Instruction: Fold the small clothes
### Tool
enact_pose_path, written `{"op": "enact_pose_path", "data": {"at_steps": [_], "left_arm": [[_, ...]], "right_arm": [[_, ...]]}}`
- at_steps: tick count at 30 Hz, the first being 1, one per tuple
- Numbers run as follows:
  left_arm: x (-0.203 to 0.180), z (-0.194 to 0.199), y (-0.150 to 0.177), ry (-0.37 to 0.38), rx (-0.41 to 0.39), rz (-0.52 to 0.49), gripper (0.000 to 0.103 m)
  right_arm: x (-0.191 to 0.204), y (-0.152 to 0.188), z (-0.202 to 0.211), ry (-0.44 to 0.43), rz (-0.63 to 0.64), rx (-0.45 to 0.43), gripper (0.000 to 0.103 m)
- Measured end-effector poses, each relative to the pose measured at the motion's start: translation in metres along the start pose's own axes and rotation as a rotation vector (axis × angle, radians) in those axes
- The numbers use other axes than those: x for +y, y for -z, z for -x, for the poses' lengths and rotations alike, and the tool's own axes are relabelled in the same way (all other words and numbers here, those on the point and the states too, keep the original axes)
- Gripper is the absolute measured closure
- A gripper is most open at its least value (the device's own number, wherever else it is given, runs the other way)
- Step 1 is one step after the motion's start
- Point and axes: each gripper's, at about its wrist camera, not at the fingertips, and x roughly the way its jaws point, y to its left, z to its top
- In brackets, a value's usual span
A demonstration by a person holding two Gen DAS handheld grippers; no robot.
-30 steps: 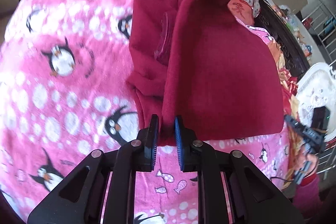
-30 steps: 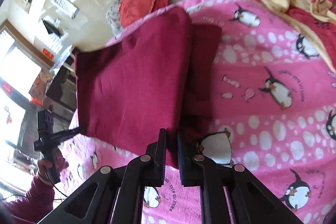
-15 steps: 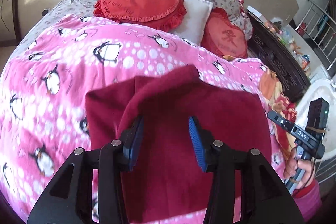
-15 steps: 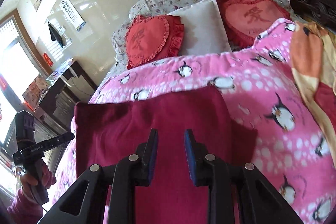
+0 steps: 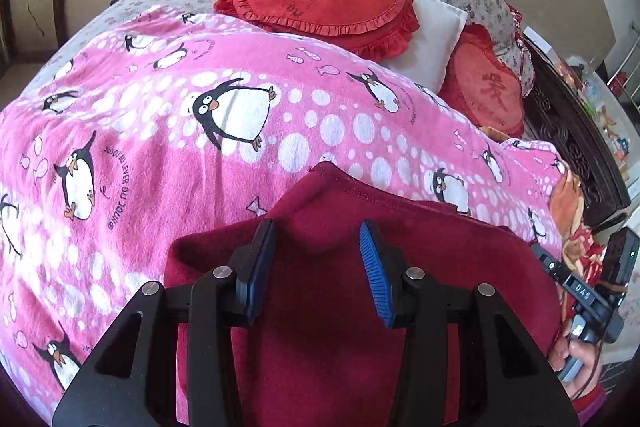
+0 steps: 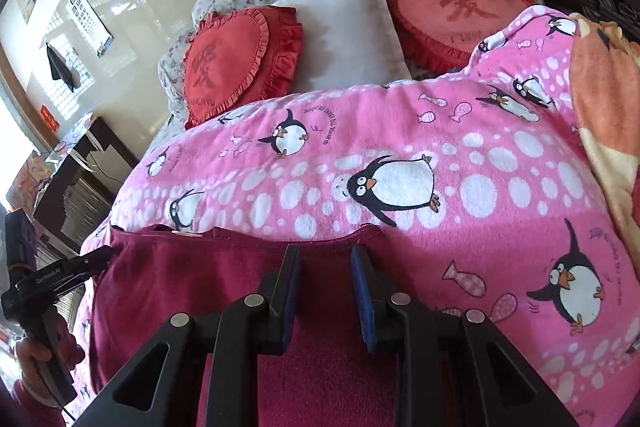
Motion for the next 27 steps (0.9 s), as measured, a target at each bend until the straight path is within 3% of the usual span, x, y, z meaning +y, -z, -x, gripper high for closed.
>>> {"op": "enact_pose_path", "data": {"at_steps": [5,11,16,23,27], "left_arm": [[-0.006,0.001,0.003,-0.036,-0.012,-0.034,0.060],[-0.009,0.006,0.007,-0.044,-0.014,-0.028,0.060],[-0.011,0.014,0.012,-0.060,-0.012,-0.041,0.060],[-0.014,0.027,0.021,-0.078,-0.009,-0.056,0.060],[-0.012,0.037,0.028,-0.102,-0.019,-0.057,0.060]], "right_arm": [[0.011,-0.002,0.021,0.016,0.009,-0.013,0.077],[0.046,0.012,0.048,-0.054,0.071,-0.020,0.070],[0.063,0.025,0.050,-0.078,0.108,0.000,0.070],[0.052,0.035,0.020,-0.057,0.082,0.060,0.069],[0.058,0.030,0.028,-0.050,0.066,0.061,0.068]]}}
